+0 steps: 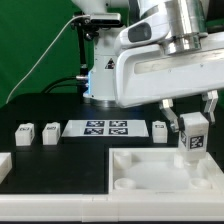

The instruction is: Assemble one leg

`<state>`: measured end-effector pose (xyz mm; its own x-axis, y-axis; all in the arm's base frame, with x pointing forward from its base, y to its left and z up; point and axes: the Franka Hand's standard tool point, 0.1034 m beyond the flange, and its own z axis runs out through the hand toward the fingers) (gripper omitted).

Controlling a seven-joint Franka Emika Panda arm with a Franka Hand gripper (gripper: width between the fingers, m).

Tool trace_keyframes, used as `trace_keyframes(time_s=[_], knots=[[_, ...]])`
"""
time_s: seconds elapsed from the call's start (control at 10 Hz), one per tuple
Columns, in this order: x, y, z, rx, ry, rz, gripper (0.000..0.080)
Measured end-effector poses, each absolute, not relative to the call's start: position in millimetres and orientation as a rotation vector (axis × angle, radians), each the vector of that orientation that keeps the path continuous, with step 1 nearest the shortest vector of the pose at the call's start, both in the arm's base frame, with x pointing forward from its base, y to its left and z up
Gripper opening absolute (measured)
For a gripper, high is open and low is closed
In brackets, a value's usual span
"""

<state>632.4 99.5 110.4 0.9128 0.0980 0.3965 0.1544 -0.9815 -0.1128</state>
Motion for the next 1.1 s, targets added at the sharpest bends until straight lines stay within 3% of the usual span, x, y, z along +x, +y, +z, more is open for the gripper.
trace_keyframes(time_s=[0.1, 0.7, 1.1], knots=[[630.8, 102.4, 101.4, -2.929, -0.189, -0.644, 0.0292], [633.7, 110.9, 98.2, -2.915, -0.197, -0.728, 0.0293], [629.7, 111.4, 86.6, -2.919, -0.196, -0.710, 0.0293]])
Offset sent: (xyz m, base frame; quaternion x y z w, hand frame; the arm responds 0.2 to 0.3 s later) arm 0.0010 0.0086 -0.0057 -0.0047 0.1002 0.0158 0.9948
